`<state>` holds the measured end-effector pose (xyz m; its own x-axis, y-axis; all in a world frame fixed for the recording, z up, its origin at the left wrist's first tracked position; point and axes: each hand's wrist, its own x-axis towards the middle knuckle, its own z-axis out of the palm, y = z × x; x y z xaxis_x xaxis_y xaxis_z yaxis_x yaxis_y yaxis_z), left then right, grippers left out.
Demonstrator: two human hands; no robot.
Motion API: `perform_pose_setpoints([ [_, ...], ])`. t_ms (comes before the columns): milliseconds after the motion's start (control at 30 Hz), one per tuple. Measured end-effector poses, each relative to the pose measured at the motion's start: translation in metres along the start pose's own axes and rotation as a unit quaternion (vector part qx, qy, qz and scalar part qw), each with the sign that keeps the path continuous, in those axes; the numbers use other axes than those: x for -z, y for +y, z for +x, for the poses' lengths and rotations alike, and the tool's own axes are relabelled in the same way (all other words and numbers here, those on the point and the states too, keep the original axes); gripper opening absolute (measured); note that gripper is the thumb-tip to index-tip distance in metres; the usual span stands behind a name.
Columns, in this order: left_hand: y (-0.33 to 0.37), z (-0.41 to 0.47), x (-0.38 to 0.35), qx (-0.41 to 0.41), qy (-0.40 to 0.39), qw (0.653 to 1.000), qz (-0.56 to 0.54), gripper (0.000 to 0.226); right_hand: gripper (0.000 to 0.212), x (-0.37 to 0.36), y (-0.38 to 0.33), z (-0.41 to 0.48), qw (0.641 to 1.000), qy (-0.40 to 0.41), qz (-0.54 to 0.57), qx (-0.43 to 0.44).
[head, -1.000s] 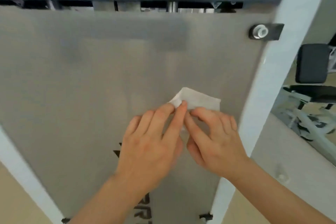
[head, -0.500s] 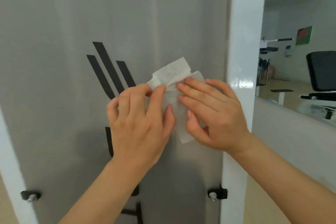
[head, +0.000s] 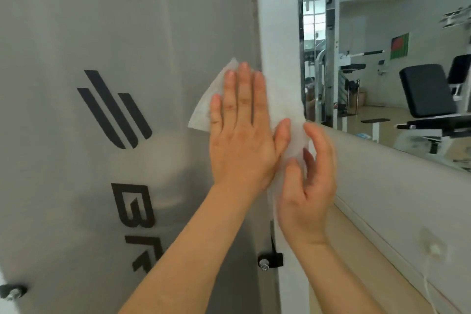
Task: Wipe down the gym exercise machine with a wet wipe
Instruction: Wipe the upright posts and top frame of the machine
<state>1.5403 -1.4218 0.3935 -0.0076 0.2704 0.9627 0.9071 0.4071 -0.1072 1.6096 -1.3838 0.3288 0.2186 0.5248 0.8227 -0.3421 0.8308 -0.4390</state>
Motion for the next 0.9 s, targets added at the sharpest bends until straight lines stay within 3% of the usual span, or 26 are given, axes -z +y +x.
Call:
perform_pose_setpoints([
  [100,0.007,-0.009,-0.01,-0.153,-0.024,0.988,0.023,0.066,0.04,0.024,0.011,-0.027,0.967,0.044,0.138,-0.207],
  [233,-0.016,-0.089,-0.017,-0.359,-0.109,0.924,0.072,0.063,0.041,0.033,0.013,-0.031,0.962,0.02,0.149,-0.23],
  [300,-0.032,-0.116,-0.015,-0.417,-0.134,0.894,0.092,0.063,0.042,0.037,0.012,-0.037,0.959,-0.012,0.15,-0.239],
  [367,-0.042,-0.103,-0.011,-0.391,-0.112,0.907,0.109,0.061,0.038,0.045,0.014,-0.047,0.951,-0.048,0.154,-0.262],
  [433,-0.045,-0.072,-0.005,-0.255,-0.064,0.958,0.113,0.06,0.038,0.054,0.019,-0.057,0.946,-0.061,0.141,-0.286],
  [500,-0.044,-0.063,-0.005,-0.139,-0.031,0.985,0.095,0.06,0.038,0.061,0.025,-0.065,0.942,-0.06,0.117,-0.307],
  [567,-0.045,-0.096,-0.01,-0.159,-0.049,0.982,0.087,0.061,0.036,0.067,0.03,-0.074,0.934,-0.062,0.118,-0.333],
  [700,-0.067,-0.216,-0.013,-0.295,-0.158,0.937,0.101,0.067,0.038,0.078,0.032,-0.095,0.928,-0.08,0.117,-0.344],
  [800,-0.081,-0.273,-0.012,-0.415,-0.276,0.86,0.108,0.078,0.043,0.082,0.038,-0.105,0.93,-0.085,0.13,-0.333],
  [900,-0.075,-0.287,-0.02,-0.509,-0.295,0.803,0.098,0.08,0.05,0.085,0.047,-0.117,0.933,-0.125,0.114,-0.319],
])
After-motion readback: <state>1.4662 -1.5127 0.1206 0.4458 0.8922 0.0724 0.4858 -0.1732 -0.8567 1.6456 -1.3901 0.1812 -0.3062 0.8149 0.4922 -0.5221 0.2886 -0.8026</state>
